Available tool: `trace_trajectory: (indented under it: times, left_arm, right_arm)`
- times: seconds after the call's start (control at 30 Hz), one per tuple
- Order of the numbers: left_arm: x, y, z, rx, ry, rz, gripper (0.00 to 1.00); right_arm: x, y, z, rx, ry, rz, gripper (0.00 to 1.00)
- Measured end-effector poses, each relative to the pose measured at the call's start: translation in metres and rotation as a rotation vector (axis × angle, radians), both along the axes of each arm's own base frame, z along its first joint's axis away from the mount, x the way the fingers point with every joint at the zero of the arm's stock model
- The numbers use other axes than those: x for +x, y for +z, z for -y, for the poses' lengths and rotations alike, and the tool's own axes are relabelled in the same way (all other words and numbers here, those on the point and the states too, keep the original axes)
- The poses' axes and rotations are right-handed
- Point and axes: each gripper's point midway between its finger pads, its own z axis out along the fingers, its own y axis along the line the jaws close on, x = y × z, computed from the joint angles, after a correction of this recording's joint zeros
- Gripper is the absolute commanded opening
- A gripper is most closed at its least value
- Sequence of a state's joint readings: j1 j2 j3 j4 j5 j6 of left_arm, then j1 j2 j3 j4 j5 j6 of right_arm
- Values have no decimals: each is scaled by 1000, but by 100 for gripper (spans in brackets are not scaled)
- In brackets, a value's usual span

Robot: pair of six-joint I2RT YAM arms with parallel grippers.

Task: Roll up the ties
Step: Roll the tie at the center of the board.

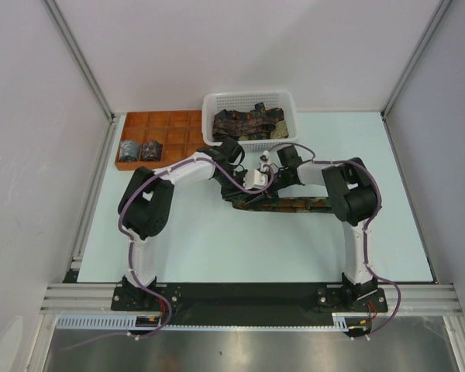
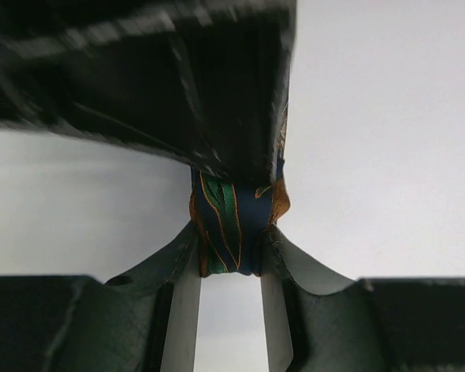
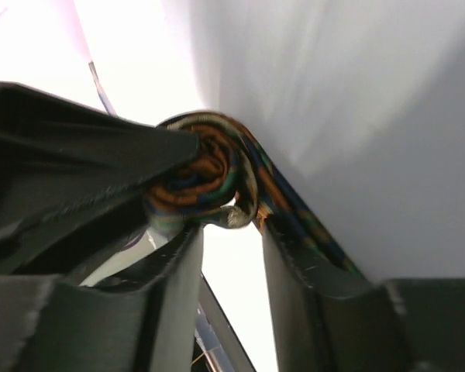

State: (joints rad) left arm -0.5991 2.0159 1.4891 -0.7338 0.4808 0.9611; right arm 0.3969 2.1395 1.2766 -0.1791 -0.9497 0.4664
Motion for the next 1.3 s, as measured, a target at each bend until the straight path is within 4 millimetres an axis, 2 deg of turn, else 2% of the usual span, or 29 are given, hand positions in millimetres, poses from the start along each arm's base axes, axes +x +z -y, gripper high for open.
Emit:
trace_trajectory:
  times: [0.23, 0.37, 0.57, 0.6, 0.63, 0.7, 0.73, 0.77, 0.8, 0.87, 0.9, 1.0, 1.3]
  left_arm:
    - [-3, -7, 6, 24, -16, 0, 31]
    - [-3, -7, 7, 34, -20, 7, 32]
    - [-3, -8, 7, 38, -20, 8, 35]
    - [-3, -8, 7, 38, -19, 9, 35]
    - [-3, -8, 7, 39, -19, 9, 35]
    - [-3, -8, 7, 40, -19, 10, 36]
    - [-3, -8, 7, 41, -19, 9, 38]
    - [-4, -8, 7, 43, -19, 8, 40]
    - [-4, -9, 6, 45, -19, 8, 46]
    - [-3, -9, 7, 45, -18, 9, 55]
    - [-3, -9, 7, 44, -12, 6, 63]
    - [-2, -8, 5, 34, 5, -7, 72]
    - [8, -8, -2, -13, 84, -31, 84]
  right_arm:
    - [12, 20, 26, -1, -47, 36, 44]
    - [12, 29, 22, 13, -53, 51, 44]
    - [9, 27, 8, 27, -50, 35, 42]
    - [8, 26, 6, 27, -48, 30, 38]
    - [7, 23, 5, 26, -48, 26, 27]
    - [4, 18, 1, 22, -39, 15, 15]
    - [3, 16, 0, 19, -38, 9, 5]
    - [3, 14, 1, 18, -38, 5, 1]
    - [3, 14, 0, 18, -35, 9, 0]
    - [4, 13, 2, 17, -33, 11, 0]
    - [4, 12, 3, 14, -30, 15, 0]
    - [5, 9, 10, 5, -26, 23, 0]
    - [12, -5, 37, -44, -39, 43, 0]
